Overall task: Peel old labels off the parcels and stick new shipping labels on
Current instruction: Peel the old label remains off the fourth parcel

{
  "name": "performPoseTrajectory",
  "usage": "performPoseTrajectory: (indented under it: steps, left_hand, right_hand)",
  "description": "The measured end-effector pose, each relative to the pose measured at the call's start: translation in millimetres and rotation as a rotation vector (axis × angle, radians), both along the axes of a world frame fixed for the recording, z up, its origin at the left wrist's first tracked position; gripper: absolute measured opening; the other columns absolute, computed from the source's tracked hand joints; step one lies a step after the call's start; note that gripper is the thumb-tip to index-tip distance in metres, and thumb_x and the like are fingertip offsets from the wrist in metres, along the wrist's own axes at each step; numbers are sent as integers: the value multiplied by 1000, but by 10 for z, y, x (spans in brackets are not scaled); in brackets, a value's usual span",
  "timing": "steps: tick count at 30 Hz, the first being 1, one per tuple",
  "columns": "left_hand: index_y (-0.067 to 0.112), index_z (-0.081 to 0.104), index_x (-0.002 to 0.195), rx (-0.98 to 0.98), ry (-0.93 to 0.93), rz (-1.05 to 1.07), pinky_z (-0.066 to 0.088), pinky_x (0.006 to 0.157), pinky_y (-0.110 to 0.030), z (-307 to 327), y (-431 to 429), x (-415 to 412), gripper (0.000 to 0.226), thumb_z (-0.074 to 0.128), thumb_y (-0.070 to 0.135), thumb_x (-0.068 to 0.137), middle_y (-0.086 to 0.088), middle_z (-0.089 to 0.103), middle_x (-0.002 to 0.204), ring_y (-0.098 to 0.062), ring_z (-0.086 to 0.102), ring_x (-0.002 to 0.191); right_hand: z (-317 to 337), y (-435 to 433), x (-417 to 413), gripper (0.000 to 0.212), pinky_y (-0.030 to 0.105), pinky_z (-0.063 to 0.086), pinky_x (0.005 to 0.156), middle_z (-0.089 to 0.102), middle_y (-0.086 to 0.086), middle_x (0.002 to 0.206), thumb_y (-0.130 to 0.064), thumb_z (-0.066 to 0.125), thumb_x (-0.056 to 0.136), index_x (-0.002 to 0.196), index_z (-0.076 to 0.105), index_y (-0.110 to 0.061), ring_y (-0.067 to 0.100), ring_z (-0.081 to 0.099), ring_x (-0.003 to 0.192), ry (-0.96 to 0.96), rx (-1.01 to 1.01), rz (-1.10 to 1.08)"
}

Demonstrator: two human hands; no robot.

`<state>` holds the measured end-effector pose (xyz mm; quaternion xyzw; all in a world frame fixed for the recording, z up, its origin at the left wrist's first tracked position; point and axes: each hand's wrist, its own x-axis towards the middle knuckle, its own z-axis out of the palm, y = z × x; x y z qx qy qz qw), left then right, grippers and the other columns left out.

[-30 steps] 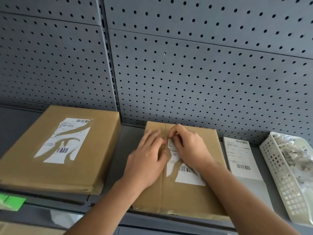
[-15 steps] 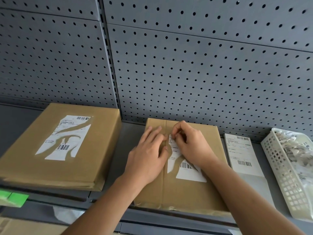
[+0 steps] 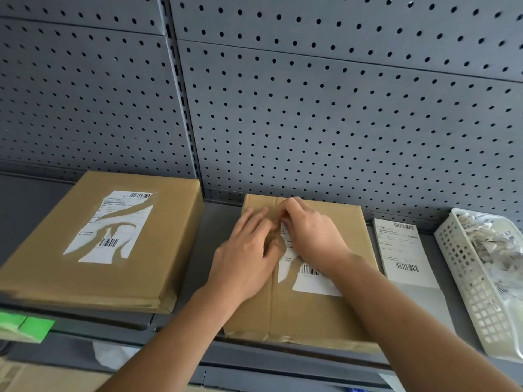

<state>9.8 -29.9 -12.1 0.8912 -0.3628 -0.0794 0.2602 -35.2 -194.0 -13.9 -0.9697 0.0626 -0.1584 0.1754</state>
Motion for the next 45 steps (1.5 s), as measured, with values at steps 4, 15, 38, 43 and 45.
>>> performPoseTrajectory:
  steps: [4, 15, 38, 43, 45]
  left_hand:
    - [38, 46, 134, 0, -10, -2, 45, 103, -45, -1, -1, 0, 30, 38, 42, 105, 26, 17, 163, 6, -6, 151]
    - [37, 45, 134, -3, 4, -1, 44, 103, -46, 1, 0, 1, 30, 38, 42, 105, 27, 15, 163, 7, -7, 150]
    - [39, 44, 140, 17, 9, -12, 44, 104, -47, -13, 8, 12, 35, 36, 42, 106, 27, 14, 163, 6, -8, 151]
    - [40, 43, 140, 27, 16, -11, 44, 104, -51, -19, 7, 16, 35, 34, 43, 106, 27, 13, 163, 5, -8, 151]
    - [39, 44, 140, 30, 22, -10, 43, 104, -53, -17, 7, 17, 35, 34, 42, 106, 27, 14, 163, 5, -8, 151]
  right_hand:
    - [10, -22, 31, 18, 47, 49, 62, 54, -5, 99, -5, 48, 96, 102, 44, -21, 27, 57, 71, 70, 9, 5]
    - [7, -32, -54, 13, 41, 50, 66, 61, -9, 98, -11, 56, 95, 105, 52, -18, 17, 60, 74, -85, 137, 23]
    - [87, 11, -719, 24, 17, 44, 74, 59, -4, 93, 7, 50, 97, 99, 55, -16, 16, 56, 82, -295, 523, -45]
    - [85, -13, -801, 31, 17, 42, 79, 55, -3, 94, 8, 46, 95, 98, 53, -22, 14, 54, 87, -420, 468, -95]
    - [115, -50, -847, 32, 20, 43, 80, 54, 1, 93, 2, 42, 95, 98, 51, -29, 18, 55, 87, -471, 495, -138]
